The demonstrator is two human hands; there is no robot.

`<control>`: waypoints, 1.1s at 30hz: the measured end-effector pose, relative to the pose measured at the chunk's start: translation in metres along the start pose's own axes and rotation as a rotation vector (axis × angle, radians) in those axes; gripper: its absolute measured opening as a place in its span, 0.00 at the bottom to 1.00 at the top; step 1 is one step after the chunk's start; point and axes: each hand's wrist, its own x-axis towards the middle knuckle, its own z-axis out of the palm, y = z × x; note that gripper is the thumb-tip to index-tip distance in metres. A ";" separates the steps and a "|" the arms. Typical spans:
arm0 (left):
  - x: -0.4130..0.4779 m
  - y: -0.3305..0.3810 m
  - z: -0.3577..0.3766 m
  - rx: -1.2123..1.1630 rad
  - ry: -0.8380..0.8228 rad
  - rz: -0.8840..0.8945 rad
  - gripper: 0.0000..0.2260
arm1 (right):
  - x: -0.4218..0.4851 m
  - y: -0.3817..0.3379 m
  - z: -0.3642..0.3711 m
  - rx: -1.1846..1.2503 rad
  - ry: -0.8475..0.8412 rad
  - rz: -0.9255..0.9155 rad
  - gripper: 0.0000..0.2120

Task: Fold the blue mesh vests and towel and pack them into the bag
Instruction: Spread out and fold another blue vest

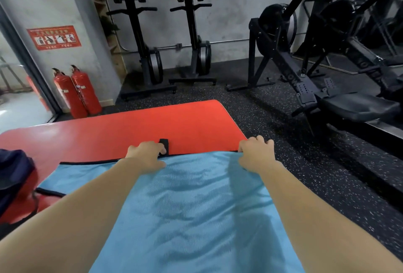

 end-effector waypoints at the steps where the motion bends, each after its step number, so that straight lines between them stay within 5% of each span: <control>1: 0.004 -0.001 -0.001 -0.007 -0.003 -0.002 0.15 | 0.004 0.001 -0.003 -0.013 -0.029 -0.024 0.13; 6: 0.009 0.004 -0.004 0.017 0.022 0.038 0.01 | 0.004 -0.003 -0.012 -0.111 -0.043 -0.183 0.05; 10: 0.010 -0.006 0.004 -0.100 0.045 0.039 0.02 | -0.003 -0.001 -0.003 0.209 -0.027 -0.096 0.08; 12: 0.013 -0.012 0.008 -0.192 0.002 0.016 0.10 | -0.003 0.006 0.000 0.365 0.006 0.008 0.06; 16: 0.020 -0.018 0.006 -0.227 -0.075 -0.073 0.24 | 0.003 0.013 -0.001 0.139 -0.178 0.060 0.13; 20: 0.019 -0.014 0.004 -0.170 -0.044 -0.127 0.16 | 0.007 0.008 -0.014 0.128 -0.266 0.070 0.07; 23: 0.016 -0.016 0.009 -0.221 0.114 -0.099 0.14 | 0.010 0.010 -0.011 0.208 0.022 0.098 0.04; 25: 0.012 -0.021 0.013 -0.287 0.180 -0.107 0.17 | 0.010 0.013 -0.003 0.139 0.281 0.194 0.12; 28: 0.009 -0.027 0.019 -0.285 0.180 -0.135 0.22 | 0.011 0.013 0.013 0.038 0.380 0.258 0.23; 31: 0.010 -0.028 0.019 -0.240 0.169 -0.165 0.22 | 0.004 -0.002 0.020 0.014 0.523 0.099 0.22; 33: 0.010 -0.027 0.020 -0.206 0.155 -0.170 0.19 | -0.008 -0.021 0.026 0.004 0.480 -0.185 0.13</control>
